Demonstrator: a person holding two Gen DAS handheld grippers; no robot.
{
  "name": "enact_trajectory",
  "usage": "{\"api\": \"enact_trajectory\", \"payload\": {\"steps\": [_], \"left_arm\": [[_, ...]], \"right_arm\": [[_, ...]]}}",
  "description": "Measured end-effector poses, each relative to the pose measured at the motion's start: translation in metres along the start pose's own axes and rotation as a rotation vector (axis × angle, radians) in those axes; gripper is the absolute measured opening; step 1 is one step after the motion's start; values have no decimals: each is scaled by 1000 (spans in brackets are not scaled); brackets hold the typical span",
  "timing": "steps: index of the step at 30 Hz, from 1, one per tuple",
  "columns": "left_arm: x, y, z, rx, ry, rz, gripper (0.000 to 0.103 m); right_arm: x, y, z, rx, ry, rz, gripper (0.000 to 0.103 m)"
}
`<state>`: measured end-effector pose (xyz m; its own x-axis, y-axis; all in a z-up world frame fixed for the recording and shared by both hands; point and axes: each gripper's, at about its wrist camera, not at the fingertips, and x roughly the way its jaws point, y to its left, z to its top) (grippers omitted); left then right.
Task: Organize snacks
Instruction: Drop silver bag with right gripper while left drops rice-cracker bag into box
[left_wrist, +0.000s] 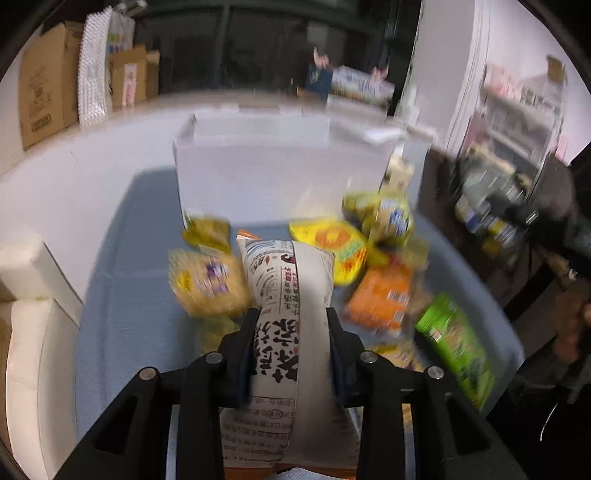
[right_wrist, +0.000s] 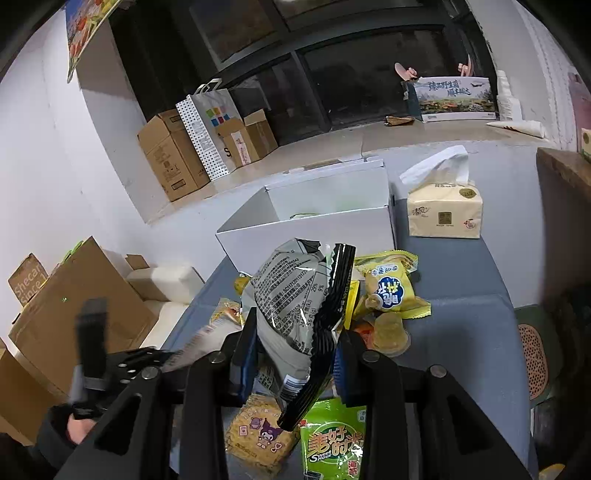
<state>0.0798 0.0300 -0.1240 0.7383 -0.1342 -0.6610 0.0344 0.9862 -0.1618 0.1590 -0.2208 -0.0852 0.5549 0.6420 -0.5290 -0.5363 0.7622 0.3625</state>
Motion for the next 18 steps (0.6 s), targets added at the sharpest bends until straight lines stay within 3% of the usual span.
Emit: {"api": "enact_trajectory", "payload": {"steps": [5, 10, 14, 18], "left_arm": [[-22, 10, 42, -2, -122, -23, 37], [-14, 22, 112, 6, -204, -25, 37], [5, 34, 170, 17, -224, 6, 37], [44, 43, 219, 21, -190, 43, 37]], "right_arm": [[10, 1, 15, -17, -16, -11, 37], [33, 2, 66, -46, -46, -34, 37], [67, -4, 120, -39, -45, -67, 37], [103, -10, 161, -56, -21, -125, 37]]}}
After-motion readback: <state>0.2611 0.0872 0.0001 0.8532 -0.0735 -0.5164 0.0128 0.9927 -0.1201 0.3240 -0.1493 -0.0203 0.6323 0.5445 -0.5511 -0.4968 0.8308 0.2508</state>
